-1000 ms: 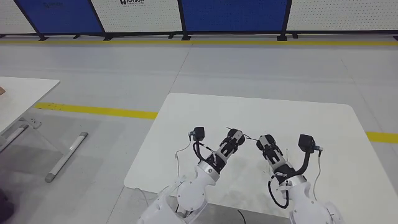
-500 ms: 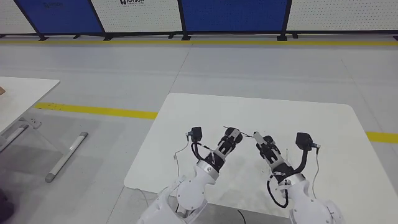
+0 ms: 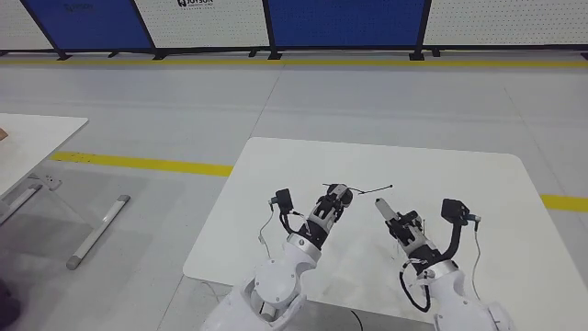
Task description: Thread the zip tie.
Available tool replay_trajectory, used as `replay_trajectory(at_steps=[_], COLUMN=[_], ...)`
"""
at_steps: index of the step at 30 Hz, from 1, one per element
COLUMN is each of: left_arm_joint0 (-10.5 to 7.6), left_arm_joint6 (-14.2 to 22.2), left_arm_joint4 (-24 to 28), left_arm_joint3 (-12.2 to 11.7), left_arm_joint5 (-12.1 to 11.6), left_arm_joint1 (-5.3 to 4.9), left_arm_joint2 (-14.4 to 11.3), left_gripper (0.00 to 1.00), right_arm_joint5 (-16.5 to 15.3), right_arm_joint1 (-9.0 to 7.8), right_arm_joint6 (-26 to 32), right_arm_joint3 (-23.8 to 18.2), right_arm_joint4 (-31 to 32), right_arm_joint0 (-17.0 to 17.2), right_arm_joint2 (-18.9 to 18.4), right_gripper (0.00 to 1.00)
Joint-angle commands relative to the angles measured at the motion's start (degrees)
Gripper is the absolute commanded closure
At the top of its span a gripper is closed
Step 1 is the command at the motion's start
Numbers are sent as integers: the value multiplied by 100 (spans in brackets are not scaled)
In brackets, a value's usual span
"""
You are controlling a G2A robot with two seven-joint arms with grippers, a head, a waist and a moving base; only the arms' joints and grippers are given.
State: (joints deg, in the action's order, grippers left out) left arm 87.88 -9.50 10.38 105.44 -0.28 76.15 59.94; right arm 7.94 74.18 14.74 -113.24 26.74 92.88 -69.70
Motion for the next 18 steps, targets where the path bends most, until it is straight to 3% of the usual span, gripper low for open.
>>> replay_trajectory(at_steps=[1, 3, 10, 18], left_arm_joint0=[0, 8, 55, 59], left_arm_joint6=[0, -39, -226, -272], left_arm_joint4=[2, 31, 363, 352], left_arm_joint3=[0, -12, 112, 136], left_arm_joint5=[0, 44, 89, 55], left_arm_joint1=[0, 4, 45, 49], left_arm_joint2=[0, 3, 8, 18], left_gripper=[100, 100, 100, 100], right_arm_joint5=[-2, -54, -201, -218], right_arm_joint1=[0, -8, -80, -70], right_arm_joint6=[1, -61, -217, -316], right_arm_joint3=[1, 41, 304, 338], right_arm_joint4=[-1, 174, 2162, 2244], right_arm_joint0=[0, -35, -142, -151], right_arm_joint2=[0, -25, 190, 271], right_gripper=[0, 0, 0, 0])
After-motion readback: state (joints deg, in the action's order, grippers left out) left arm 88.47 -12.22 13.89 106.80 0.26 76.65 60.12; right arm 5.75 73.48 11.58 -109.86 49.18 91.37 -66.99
